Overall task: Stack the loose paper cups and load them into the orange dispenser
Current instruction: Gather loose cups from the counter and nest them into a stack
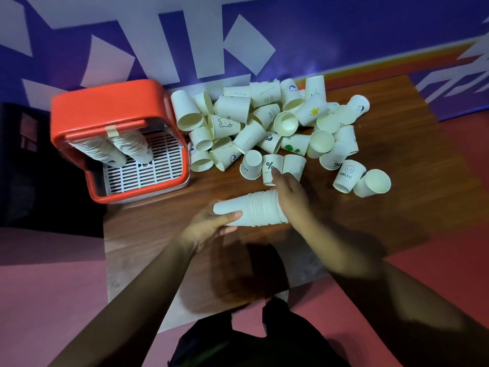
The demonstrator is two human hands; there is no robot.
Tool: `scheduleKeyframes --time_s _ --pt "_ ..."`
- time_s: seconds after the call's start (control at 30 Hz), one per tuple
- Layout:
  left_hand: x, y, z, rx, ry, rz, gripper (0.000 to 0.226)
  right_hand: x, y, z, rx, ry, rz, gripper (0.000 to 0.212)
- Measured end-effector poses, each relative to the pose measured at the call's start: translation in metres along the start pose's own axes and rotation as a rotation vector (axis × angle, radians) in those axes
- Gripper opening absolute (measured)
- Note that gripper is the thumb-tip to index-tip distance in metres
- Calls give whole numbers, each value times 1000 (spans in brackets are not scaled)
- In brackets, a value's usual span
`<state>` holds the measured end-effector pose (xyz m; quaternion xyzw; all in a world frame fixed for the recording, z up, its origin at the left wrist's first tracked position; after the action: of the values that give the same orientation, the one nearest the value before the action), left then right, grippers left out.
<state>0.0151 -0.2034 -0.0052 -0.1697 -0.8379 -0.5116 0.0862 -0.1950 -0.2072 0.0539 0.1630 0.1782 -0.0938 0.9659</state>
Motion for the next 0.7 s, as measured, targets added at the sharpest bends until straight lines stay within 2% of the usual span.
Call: scheduleKeyframes --time_s 0.03,0.1,0.2,0.27,0.33,0.4,0.5,0.6,0.7 --pt "-2 0 -1 31 -169 -41 89 -4 -3 0 29 -12 -9 55" --pt "1 5 -7 104 -435 -98 78 -12 -10 -3 82 -39 -16 58" --pt "10 7 -21 148 -668 -34 56 -22 -18 -8 131 -63 1 59" --pt "14 2 -26 163 -758 -7 59 -26 -25 -11 159 -72 16 58" --pt "15 -4 -27 161 -703 -9 65 -31 -35 -18 211 -139 -21 55" --pt "15 -6 -25 154 -552 -13 68 -37 -48 -31 232 -146 -65 51" --pt "12 -9 -21 166 -393 -31 70 -44 -70 -56 173 74 -105 36" --pt "7 -12 -18 162 -309 -46 74 -44 -95 -72 176 239 -121 49" --pt "4 -13 -19 164 -268 -65 78 -40 -121 -82 215 256 -155 68"
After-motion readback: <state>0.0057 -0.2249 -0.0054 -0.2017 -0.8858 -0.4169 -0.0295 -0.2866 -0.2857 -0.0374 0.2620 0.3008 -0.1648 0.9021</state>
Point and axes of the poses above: each hand's wrist, its own y-axis away from the middle knuckle, its own x-axis out of the palm, z = x × y, the point moved 1 cm from there along -y, towards the middle knuckle, and after that the axes turned 14 degrees about -x, right-handed, at the moved point
